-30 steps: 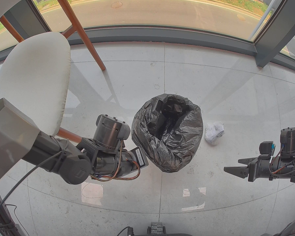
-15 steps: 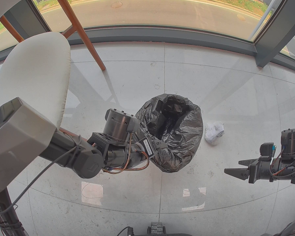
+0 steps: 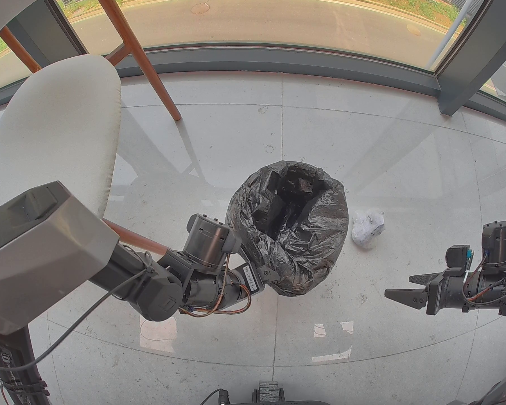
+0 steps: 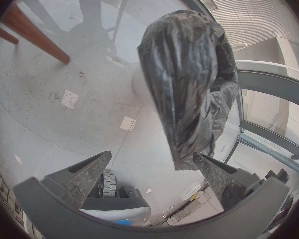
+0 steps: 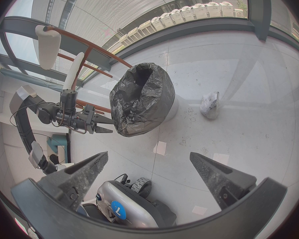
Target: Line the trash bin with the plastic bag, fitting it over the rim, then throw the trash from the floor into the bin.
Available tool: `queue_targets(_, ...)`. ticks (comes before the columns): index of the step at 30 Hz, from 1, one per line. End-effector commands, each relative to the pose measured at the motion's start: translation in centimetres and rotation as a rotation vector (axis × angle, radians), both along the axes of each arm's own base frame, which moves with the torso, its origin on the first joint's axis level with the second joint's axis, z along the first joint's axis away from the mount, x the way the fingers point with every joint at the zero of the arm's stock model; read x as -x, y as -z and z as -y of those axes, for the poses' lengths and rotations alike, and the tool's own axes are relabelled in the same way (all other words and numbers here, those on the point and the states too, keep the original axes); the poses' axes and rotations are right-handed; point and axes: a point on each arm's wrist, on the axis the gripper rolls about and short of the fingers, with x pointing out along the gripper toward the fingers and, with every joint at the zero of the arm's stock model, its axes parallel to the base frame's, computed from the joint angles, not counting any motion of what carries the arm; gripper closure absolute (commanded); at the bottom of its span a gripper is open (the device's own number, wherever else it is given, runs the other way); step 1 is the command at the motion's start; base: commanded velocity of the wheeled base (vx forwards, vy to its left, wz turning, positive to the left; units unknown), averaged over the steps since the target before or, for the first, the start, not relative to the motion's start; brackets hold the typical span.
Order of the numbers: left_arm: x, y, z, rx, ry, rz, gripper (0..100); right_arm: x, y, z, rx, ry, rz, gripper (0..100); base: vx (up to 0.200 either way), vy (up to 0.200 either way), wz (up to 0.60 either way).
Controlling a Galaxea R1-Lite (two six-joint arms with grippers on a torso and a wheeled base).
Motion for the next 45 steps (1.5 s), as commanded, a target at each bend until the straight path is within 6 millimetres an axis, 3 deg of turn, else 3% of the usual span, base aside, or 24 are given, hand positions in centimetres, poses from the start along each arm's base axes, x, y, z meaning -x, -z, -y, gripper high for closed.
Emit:
queue_targets(1, -0.1, 1.2, -0.2, -0.024, -0.013, -0.026, 0, 0.0, 0.0, 0.0, 0.000, -0.001, 0.000, 0, 0.000, 0.000, 0.00)
queue_targets(13, -0.9, 1.8, -1.1, -0.028, -0.050, -0.016, 0, 0.0, 0.0, 0.0, 0.000, -0.001, -0.002, 0, 0.000, 0.000, 0.00)
queue_targets(21, -2.2, 4.6, -2.8, -0.076, -0.121, -0.068, 0, 0.1, 0.1, 0.0, 0.000, 0.000, -0.003, 0, 0.000, 0.000, 0.00)
queue_targets(27, -2.2, 4.4, -1.9, -0.001, -0.111, 0.022, 0, 0.2, 0.1, 0.1, 0.001, 0.003, -0.006, 0, 0.000, 0.000, 0.00)
queue_targets(30, -0.9, 3.4, -0.7, 0.017, -0.066, 0.048, 0, 0.4, 0.3, 0.1, 0.002, 0.003, -0.015, 0, 0.000, 0.000, 0.00)
queue_targets(34, 2.1, 0.0, -0.8, 0.050, -0.023, 0.084, 0, 0.4, 0.3, 0.2, 0.002, 0.005, -0.017, 0, 0.000, 0.000, 0.00)
queue_targets(36, 3.2, -0.4, -1.0, 0.049, -0.010, 0.078, 0, 0.4, 0.3, 0.2, 0.002, 0.005, -0.017, 0, 0.000, 0.000, 0.00)
queue_targets(37, 6.1, -0.9, -1.9, 0.039, 0.022, 0.053, 0, 0.5, 0.5, 0.3, 0.002, 0.007, -0.023, 0, 0.000, 0.000, 0.00)
queue_targets(39, 9.0, -1.2, -3.2, 0.017, 0.059, 0.038, 0, 0.7, 0.5, 0.3, 0.003, 0.007, -0.026, 0, 0.000, 0.000, 0.00)
queue_targets(41, 9.7, -1.5, -3.7, 0.019, 0.065, 0.046, 0, 0.7, 0.5, 0.3, 0.003, 0.008, -0.025, 0, 0.000, 0.000, 0.00)
queue_targets(42, 10.6, -2.8, -4.4, 0.063, 0.066, 0.096, 0, 0.6, 0.5, 0.5, 0.004, 0.019, -0.026, 0, 0.000, 0.000, 0.00)
queue_targets(45, 10.6, -4.8, -5.0, 0.147, 0.026, 0.200, 0, -0.1, 0.4, 0.7, 0.006, 0.043, -0.018, 0, 0.000, 0.000, 0.00)
